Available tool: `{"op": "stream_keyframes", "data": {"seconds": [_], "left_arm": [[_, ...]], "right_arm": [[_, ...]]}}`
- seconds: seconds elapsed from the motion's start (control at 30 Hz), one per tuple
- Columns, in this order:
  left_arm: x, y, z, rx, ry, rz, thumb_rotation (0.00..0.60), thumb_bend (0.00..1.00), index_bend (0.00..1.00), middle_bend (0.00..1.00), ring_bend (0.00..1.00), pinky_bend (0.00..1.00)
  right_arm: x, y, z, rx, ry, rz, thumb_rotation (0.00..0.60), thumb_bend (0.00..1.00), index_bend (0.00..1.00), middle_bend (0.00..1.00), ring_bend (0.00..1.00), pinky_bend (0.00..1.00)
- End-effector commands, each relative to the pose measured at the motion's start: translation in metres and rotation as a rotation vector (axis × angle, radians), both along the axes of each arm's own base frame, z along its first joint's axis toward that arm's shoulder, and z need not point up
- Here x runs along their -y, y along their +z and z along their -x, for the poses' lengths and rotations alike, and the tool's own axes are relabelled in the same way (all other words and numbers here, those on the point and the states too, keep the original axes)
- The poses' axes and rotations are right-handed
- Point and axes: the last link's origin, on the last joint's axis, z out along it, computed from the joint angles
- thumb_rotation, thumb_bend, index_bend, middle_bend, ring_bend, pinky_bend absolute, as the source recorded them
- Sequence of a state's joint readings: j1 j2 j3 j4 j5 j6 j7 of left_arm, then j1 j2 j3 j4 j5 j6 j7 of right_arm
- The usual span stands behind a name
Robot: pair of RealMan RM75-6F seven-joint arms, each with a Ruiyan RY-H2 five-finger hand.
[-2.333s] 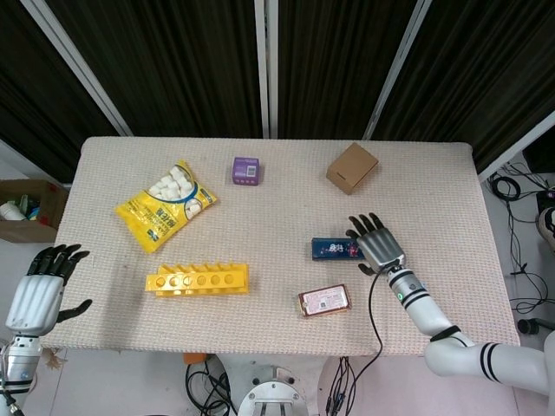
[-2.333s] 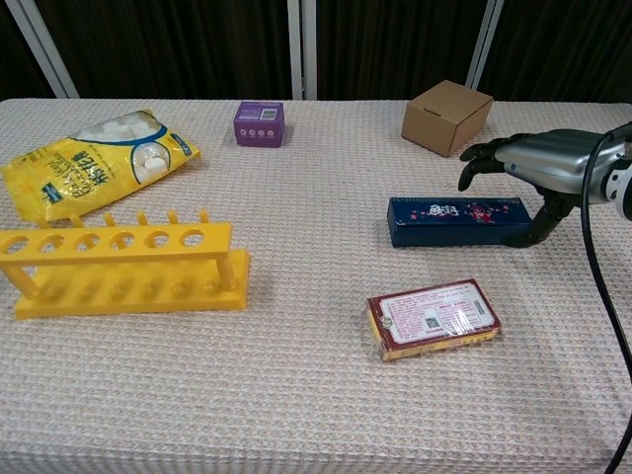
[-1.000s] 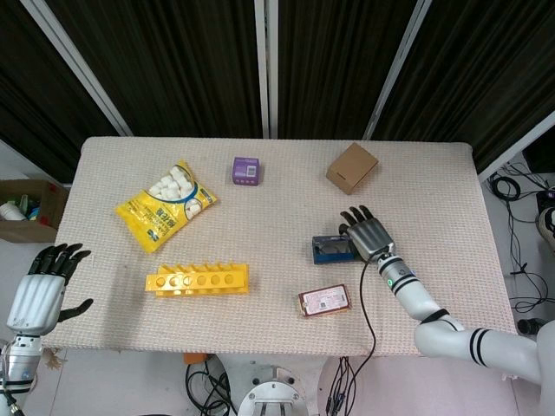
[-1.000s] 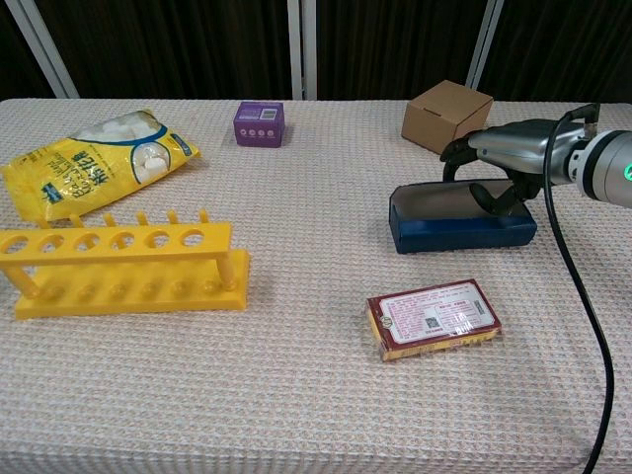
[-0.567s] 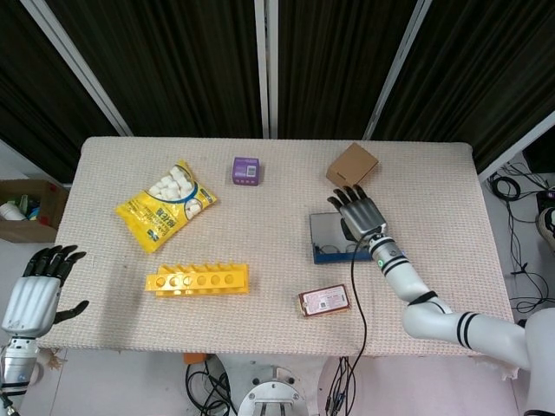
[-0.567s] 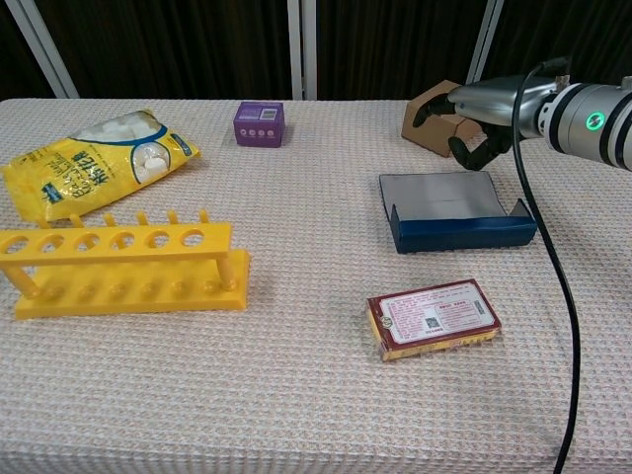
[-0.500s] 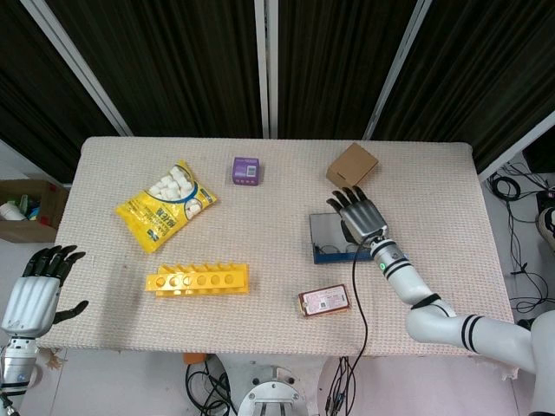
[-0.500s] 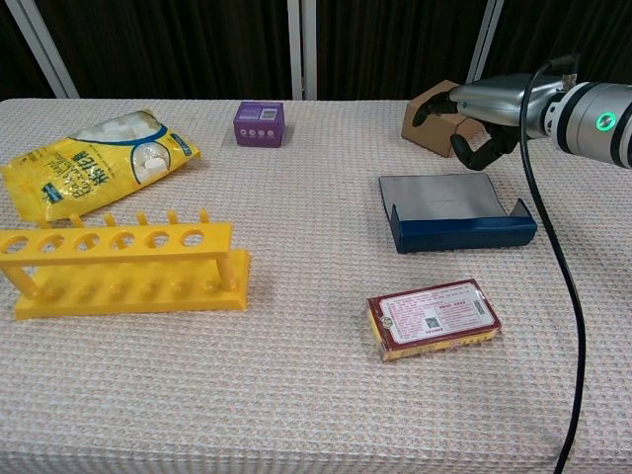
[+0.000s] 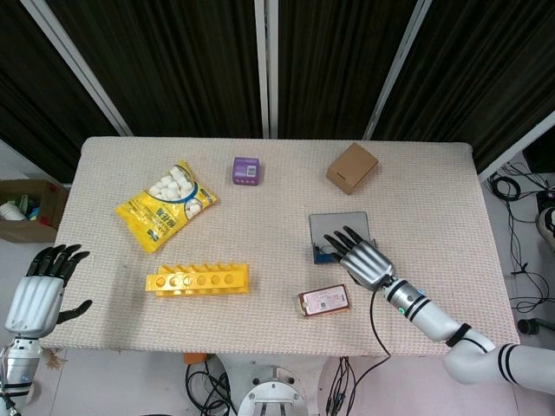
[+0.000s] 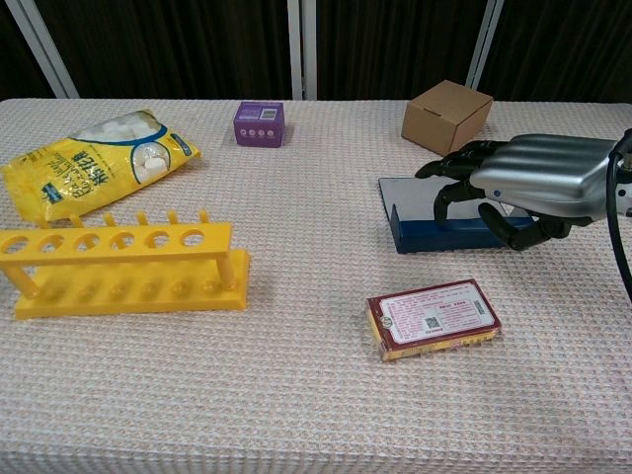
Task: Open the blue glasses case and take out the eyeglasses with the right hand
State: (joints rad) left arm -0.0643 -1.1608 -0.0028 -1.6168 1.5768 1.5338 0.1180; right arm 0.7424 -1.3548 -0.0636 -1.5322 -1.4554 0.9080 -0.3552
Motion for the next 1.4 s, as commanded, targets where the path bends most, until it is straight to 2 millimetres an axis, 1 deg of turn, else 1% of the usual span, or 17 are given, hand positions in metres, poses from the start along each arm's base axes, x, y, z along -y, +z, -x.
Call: {"op": "stream_keyframes", "data": {"seconds": [0.03,0.23,0.33,0.47,0.57,0.7,0.8,0.9,0.97,1.0,1.03,1.13,1.17,1.23,1.3,1.4], "left_arm": [[0.001,0.000,0.000,-0.001,0.000,-0.001,0.600,0.02,0.22,0.16,0.12,0.14],[0.005,0.003,0.001,-0.001,0.011,-0.010,0.600,0.02,0.22,0.16,0.12,0.14],[0.005,0.003,0.002,-0.002,0.015,-0.011,0.600,0.02,0.22,0.16,0.12,0.14],[0.004,0.002,0.000,-0.001,0.008,-0.009,0.600,0.02,0.22,0.16,0.12,0.14],[0.004,0.002,0.000,-0.002,0.008,-0.008,0.600,0.02,0.22,0.16,0.12,0.14],[0.005,0.002,0.002,-0.001,0.016,-0.009,0.600,0.02,0.22,0.16,0.12,0.14],[0.004,0.002,0.004,0.000,0.020,-0.006,0.600,0.02,0.22,0.16,0.12,0.14],[0.003,0.001,0.005,0.001,0.021,-0.001,0.600,0.02,0.22,0.16,0.12,0.14],[0.004,0.001,0.005,0.002,0.022,-0.001,0.600,0.02,0.22,0.16,0.12,0.14],[0.004,0.001,0.006,0.003,0.025,-0.001,0.600,0.02,0.22,0.16,0.12,0.14],[0.004,0.001,0.007,0.004,0.027,-0.002,0.600,0.02,0.22,0.16,0.12,0.14],[0.004,0.001,0.008,0.006,0.031,-0.002,0.600,0.02,0.22,0.16,0.12,0.14],[0.004,0.000,0.008,0.007,0.030,-0.002,0.600,0.02,0.22,0.16,0.12,0.14],[0.003,0.000,0.007,0.007,0.026,0.000,0.600,0.02,0.22,0.16,0.12,0.14],[0.002,-0.001,0.006,0.007,0.019,0.002,0.600,0.02,0.22,0.16,0.12,0.14],[0.002,-0.002,0.004,0.007,0.015,0.005,0.600,0.02,0.22,0.16,0.12,0.14]], "right_arm": [[-0.003,-0.006,0.004,-0.020,0.040,-0.018,0.600,0.91,0.31,0.01,0.00,0.00],[-0.002,-0.020,0.001,-0.052,0.104,-0.047,0.600,0.92,0.32,0.00,0.00,0.00],[0.004,-0.026,-0.001,-0.080,0.142,-0.040,0.600,0.93,0.33,0.00,0.00,0.00],[0.020,-0.033,-0.010,-0.104,0.176,0.002,0.600,0.93,0.33,0.00,0.00,0.00],[0.036,-0.038,-0.017,-0.110,0.169,0.037,0.600,0.94,0.34,0.00,0.00,0.00],[0.058,-0.043,-0.028,-0.101,0.127,0.079,0.600,0.94,0.34,0.01,0.00,0.00],[0.072,-0.044,-0.031,-0.095,0.081,0.113,0.600,0.94,0.34,0.01,0.00,0.00],[0.081,-0.044,-0.030,-0.105,0.033,0.132,0.600,0.94,0.34,0.02,0.00,0.00],[0.082,-0.040,-0.030,-0.098,0.013,0.137,0.600,0.92,0.34,0.02,0.00,0.00],[0.079,-0.037,-0.030,-0.074,0.003,0.137,0.600,0.89,0.34,0.02,0.00,0.00],[0.077,-0.034,-0.031,-0.048,-0.005,0.136,0.600,0.81,0.34,0.02,0.00,0.00],[0.068,-0.017,-0.030,0.024,0.001,0.159,0.600,0.52,0.31,0.02,0.00,0.00],[0.067,-0.011,-0.029,0.036,0.007,0.174,0.600,0.35,0.28,0.01,0.00,0.00],[0.065,0.000,-0.023,0.058,0.011,0.207,0.600,0.20,0.23,0.00,0.00,0.00],[0.064,0.008,-0.018,0.068,0.005,0.224,0.600,0.12,0.19,0.00,0.00,0.00],[0.064,0.011,-0.009,0.050,0.004,0.240,0.600,0.04,0.16,0.00,0.00,0.00]]}}
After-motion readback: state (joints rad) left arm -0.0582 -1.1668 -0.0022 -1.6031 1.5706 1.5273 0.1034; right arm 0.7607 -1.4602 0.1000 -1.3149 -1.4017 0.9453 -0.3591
